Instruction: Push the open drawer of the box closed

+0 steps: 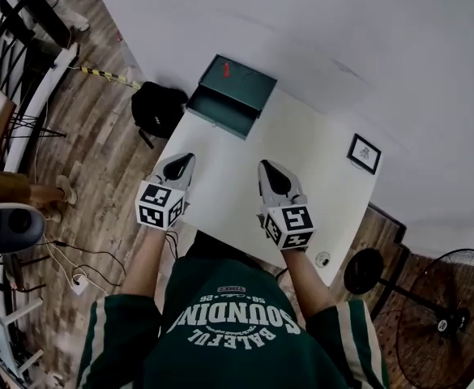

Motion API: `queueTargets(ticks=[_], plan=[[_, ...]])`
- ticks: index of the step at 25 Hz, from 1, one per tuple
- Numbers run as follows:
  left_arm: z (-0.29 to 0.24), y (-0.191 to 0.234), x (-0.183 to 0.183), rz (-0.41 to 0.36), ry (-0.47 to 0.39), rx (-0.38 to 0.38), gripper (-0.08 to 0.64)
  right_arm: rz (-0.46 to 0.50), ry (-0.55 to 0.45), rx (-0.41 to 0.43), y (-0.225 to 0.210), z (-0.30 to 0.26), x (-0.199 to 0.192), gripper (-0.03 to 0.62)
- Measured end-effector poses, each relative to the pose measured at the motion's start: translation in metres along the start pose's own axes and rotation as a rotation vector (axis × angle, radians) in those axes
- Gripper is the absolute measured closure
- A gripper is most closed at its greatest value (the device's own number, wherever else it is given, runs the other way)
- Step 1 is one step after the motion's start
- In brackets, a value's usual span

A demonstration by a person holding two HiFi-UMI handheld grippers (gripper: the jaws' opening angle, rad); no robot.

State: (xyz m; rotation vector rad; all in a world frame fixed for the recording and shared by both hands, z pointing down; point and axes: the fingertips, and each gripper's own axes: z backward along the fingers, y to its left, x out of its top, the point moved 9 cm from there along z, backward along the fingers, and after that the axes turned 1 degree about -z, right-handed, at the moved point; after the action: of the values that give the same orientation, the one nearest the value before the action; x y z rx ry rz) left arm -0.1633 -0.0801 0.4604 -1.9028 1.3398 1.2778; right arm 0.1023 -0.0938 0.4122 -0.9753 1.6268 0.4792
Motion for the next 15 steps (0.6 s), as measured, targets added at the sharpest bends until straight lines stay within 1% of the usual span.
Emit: queueTargets(ticks=[5, 11, 15], plan=[[-0.029, 0.022, -0.001, -0.004, 0.038, -0.022, 0.52, -0.018, 0.026, -0.016, -0.008, -0.025, -0.005, 0.594], [-0.065, 0.041, -0.02, 0.014, 0.119, -0.052, 0.52, -0.044, 0.1, -0.036, -0.014, -0.042, -0.026, 0.594], [-0.089, 0.048, -0.025, 0.022, 0.158, -0.077, 0.52, -0.055, 0.142, -0.054, -0.018, -0.048, -0.035, 0.594]])
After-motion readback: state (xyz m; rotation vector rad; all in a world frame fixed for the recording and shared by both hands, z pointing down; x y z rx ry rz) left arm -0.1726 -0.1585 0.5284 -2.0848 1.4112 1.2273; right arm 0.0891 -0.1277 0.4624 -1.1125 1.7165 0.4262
